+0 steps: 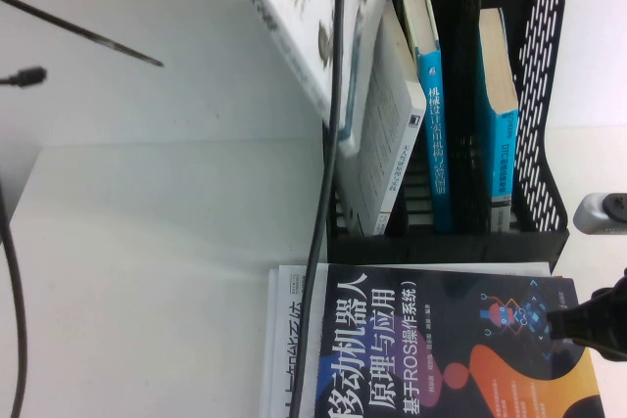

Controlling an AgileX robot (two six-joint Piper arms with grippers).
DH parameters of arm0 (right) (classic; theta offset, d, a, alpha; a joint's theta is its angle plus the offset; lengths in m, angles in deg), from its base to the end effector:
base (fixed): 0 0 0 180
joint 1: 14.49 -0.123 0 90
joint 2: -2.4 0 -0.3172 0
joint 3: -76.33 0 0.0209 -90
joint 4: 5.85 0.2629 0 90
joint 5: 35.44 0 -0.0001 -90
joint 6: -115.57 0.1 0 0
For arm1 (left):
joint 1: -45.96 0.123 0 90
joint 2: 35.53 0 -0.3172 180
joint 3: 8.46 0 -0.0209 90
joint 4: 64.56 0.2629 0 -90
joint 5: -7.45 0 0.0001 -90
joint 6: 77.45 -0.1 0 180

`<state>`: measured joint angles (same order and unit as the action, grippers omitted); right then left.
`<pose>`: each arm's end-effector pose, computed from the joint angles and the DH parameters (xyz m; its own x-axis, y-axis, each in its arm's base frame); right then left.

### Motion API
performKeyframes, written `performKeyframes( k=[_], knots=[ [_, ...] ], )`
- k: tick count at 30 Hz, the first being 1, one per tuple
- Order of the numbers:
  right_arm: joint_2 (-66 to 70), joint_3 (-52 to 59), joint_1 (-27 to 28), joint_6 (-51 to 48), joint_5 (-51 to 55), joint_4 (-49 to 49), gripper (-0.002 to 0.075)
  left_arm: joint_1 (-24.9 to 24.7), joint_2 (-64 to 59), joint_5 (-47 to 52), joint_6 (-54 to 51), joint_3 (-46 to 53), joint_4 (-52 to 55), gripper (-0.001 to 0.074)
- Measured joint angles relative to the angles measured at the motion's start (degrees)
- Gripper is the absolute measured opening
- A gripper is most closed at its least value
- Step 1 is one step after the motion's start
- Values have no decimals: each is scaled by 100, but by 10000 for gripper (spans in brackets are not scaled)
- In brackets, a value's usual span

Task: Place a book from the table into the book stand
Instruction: Place the book on the book shelf

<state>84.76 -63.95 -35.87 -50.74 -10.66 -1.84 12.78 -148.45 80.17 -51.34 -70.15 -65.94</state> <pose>0.2283 0.0925 0.2318 -0.8569 -0.0157 -0.5153 -0.1300 0.9738 0.1865 0.3321 -0.2199 0.5402 -0.6696 -0.0955 -0.7365 0.2952 0.8758 -0.3819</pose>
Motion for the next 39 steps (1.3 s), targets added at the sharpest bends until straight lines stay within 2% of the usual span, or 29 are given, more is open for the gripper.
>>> performKeyframes(
  k=[5,15,28,34,36,39],
  knots=[
    [0,0,0,0,50,9,-2,0,-45,0,182,370,168,114],
    [0,0,0,0,39,9,-2,0,-99,0,429,382,168,113],
    [0,0,0,0,-55,123,-2,0,-901,0,546,382,-48,113],
    [0,0,0,-25,-68,132,-2,0,-1257,0,84,382,-138,116],
    [0,0,0,-97,-77,134,-2,0,-1356,0,-62,383,-222,153],
    [0,0,0,-204,-77,144,-2,0,-1357,-11,-167,372,-311,318]
  ],
)
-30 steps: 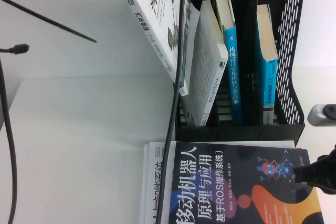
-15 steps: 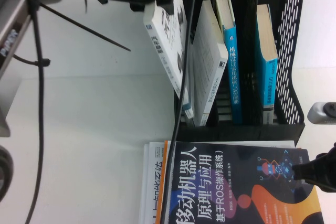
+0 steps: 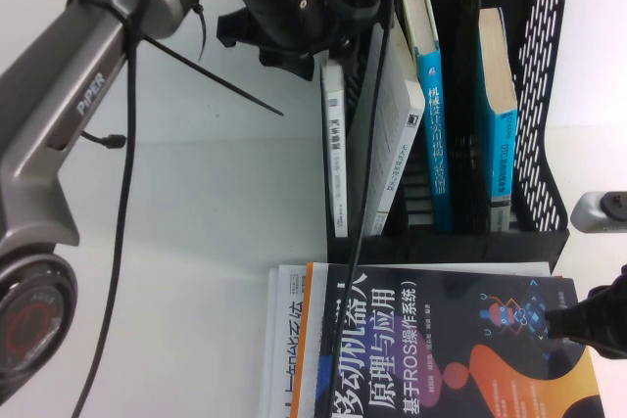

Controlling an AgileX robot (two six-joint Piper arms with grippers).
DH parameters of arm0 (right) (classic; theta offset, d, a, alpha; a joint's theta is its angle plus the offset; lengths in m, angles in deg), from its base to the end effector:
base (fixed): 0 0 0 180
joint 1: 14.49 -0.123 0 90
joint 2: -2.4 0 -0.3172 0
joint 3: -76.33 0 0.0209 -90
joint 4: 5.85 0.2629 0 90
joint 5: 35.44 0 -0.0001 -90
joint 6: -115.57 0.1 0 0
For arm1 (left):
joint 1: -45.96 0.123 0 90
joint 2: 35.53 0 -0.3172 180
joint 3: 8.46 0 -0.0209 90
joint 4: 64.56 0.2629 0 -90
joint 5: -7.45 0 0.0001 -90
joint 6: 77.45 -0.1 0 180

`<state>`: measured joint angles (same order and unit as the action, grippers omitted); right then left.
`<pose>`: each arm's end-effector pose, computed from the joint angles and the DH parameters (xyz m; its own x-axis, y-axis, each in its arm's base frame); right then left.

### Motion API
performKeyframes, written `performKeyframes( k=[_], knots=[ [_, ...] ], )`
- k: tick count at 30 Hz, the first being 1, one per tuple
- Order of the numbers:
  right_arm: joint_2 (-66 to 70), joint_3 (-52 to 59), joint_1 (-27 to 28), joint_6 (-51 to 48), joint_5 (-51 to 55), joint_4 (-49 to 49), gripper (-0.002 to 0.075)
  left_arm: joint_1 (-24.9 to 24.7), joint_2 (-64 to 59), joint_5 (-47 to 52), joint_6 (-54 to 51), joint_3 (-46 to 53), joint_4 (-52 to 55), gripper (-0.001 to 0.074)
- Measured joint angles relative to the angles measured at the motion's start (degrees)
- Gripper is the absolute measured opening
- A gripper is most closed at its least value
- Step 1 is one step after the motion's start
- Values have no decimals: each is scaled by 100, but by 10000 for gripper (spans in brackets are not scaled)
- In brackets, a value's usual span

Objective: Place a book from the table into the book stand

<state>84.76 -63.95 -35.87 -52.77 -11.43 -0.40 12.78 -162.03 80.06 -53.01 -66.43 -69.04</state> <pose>0.2290 0.0938 0.2326 -0.8497 -0.0253 -0.5267 -0.1472 0.9705 0.1909 0.4046 -0.2734 0.4160 -0.8408 0.0316 -0.5404 0.2434 0.9137 -0.3254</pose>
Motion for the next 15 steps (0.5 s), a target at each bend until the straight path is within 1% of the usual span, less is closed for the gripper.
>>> performKeyframes(
  k=[2,3,4,6,7,9,11,13,14,15],
  knots=[
    [-12,0,0,-37,48,0,-2,0,59,0,-38,-40,30,452],
    [-25,0,0,-37,86,-13,-2,0,87,0,-95,-83,68,500],
    [-75,0,0,-52,137,-36,-2,0,112,0,-174,-129,161,528],
    [-221,0,0,-67,218,-82,-2,0,193,0,-257,-238,285,535],
    [-347,0,0,-110,256,-114,-2,0,248,0,-280,-302,344,517],
    [-695,0,0,-225,364,-139,-2,0,435,0,-319,-415,448,445],
    [-1161,0,0,-427,486,-162,-2,0,710,0,-464,-491,503,310],
    [-1668,0,0,-659,667,-188,-2,0,1016,0,-791,-541,480,150],
    [-1975,0,0,-815,790,-199,-2,0,1194,0,-1003,-551,448,99],
    [-2226,0,0,-987,904,-199,-2,0,1344,0,-1207,-556,414,72]
  ],
)
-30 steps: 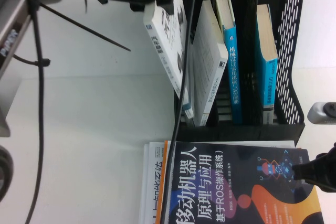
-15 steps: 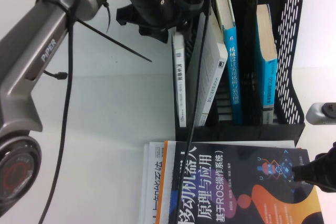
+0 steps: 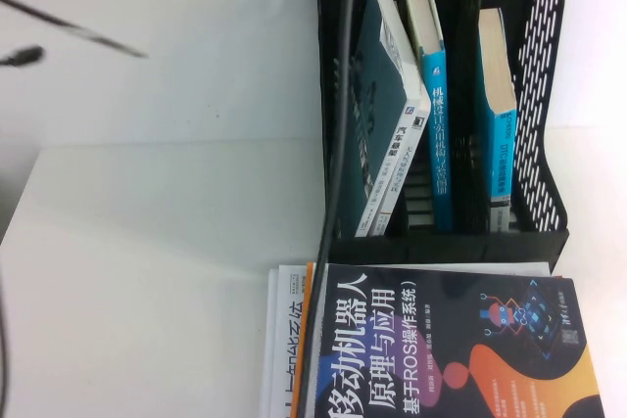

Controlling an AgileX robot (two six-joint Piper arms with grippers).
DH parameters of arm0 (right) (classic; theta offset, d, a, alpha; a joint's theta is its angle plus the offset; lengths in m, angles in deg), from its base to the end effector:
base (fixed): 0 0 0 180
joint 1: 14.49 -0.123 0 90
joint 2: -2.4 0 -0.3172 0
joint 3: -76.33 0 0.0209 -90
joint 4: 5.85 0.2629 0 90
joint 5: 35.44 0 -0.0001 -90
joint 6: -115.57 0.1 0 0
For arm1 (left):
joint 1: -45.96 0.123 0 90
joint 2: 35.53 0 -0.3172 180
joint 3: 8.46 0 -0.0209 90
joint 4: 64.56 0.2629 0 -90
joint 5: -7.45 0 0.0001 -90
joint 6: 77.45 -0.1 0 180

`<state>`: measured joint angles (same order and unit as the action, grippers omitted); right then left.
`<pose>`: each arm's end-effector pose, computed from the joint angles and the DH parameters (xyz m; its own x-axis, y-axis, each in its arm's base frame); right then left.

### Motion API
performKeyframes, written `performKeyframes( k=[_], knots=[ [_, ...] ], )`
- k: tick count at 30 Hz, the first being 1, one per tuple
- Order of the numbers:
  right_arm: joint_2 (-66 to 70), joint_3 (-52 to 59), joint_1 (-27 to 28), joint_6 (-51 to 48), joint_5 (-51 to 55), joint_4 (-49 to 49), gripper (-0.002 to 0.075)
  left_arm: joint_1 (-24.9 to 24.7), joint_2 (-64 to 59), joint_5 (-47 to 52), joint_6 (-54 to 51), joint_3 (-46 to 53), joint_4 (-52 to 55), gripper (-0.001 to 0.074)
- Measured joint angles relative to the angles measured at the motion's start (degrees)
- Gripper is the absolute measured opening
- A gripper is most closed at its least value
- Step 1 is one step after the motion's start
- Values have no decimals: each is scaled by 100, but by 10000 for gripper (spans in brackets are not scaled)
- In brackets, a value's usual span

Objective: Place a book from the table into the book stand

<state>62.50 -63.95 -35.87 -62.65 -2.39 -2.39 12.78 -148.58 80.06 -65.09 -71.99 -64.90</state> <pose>0.1643 0.0679 0.3057 -0.6624 -0.1717 -0.7292 -0.3339 0.9390 0.0822 0.3305 -0.2168 0.5482 -0.5536 0.1042 -0.8262 0.4422 0.8775 -0.1857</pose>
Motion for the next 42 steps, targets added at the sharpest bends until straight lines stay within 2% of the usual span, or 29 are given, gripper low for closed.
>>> performKeyframes(
  k=[3,8,12,15,19,26,32,37,42],
  knots=[
    [-916,0,0,-497,546,-14,-2,0,583,0,-475,14,-71,27],
    [-2479,0,0,-766,1768,-284,-2,0,1594,-96,-778,328,-148,11],
    [-3404,9,0,-334,2109,-493,-2,0,2560,-907,-864,1038,-495,8],
    [-3964,54,0,51,2139,-675,-2,0,3360,-1761,-1403,1983,-1130,6],
    [-4358,401,0,271,1999,-752,-2,0,4475,-2437,-2671,3831,-2149,3],
    [-4433,1273,0,392,848,-765,-2,0,6004,-3940,-3316,6946,-3337,1],
    [-4433,1959,0,415,-399,-768,-2,0,6859,-5492,-4227,9156,-3926,1],
    [-4433,2334,0,415,-576,-731,-2,0,7136,-6676,-4800,10223,-4105,1],
    [-4433,2537,0,415,-559,-731,-2,0,7150,-6906,-5512,10577,-4140,1]
  ],
)
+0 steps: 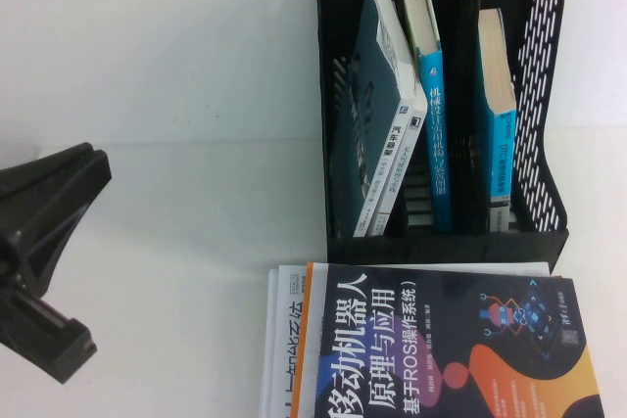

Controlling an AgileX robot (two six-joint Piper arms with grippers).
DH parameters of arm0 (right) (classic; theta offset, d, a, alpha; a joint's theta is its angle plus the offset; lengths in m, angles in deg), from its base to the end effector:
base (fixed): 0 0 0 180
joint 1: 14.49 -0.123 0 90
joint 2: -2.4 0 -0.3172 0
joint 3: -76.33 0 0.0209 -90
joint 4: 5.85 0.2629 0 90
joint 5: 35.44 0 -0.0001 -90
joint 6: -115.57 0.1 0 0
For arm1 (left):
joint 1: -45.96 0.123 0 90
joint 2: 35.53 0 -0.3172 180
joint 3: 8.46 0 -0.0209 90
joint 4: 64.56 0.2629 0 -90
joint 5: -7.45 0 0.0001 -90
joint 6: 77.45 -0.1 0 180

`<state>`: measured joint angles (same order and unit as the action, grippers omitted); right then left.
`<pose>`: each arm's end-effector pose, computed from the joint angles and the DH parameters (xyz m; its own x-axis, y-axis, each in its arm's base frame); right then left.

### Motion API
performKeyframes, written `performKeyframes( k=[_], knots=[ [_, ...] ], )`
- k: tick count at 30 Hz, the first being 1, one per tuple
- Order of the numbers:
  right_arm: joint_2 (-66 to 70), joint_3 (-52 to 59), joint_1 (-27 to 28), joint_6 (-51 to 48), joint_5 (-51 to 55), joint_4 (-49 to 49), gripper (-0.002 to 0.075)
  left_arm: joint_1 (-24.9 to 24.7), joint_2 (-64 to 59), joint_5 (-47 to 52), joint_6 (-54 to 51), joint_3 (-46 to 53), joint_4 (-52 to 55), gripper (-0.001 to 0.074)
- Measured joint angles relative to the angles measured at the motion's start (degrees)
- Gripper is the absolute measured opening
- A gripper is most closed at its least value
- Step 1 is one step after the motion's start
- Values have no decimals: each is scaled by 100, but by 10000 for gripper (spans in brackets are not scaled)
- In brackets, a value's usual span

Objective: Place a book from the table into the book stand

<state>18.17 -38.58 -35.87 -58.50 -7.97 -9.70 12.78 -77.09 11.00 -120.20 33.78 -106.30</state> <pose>0.0438 0.0138 0.2402 -0.3065 -0.0729 -0.9491 -0.3239 0.9456 0.0319 0.0994 -0.0700 0.3887 0.0626 -0.0188 -0.9979 0.5802 0.8142 0.0211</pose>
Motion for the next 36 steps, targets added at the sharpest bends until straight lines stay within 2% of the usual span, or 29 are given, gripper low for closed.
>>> performKeyframes(
  k=[7,24,30,36],
  knots=[
    [0,24,0,0,329,9,-2,0,4,-41,-186,37,-10,1],
    [0,32,0,0,365,9,-2,48,230,-62,-199,174,-105,1],
    [0,32,0,0,365,9,-2,1115,1480,-18,-327,1084,-101,1],
    [0,32,0,0,368,9,-2,1850,2956,63,-698,2553,-66,1]
  ],
)
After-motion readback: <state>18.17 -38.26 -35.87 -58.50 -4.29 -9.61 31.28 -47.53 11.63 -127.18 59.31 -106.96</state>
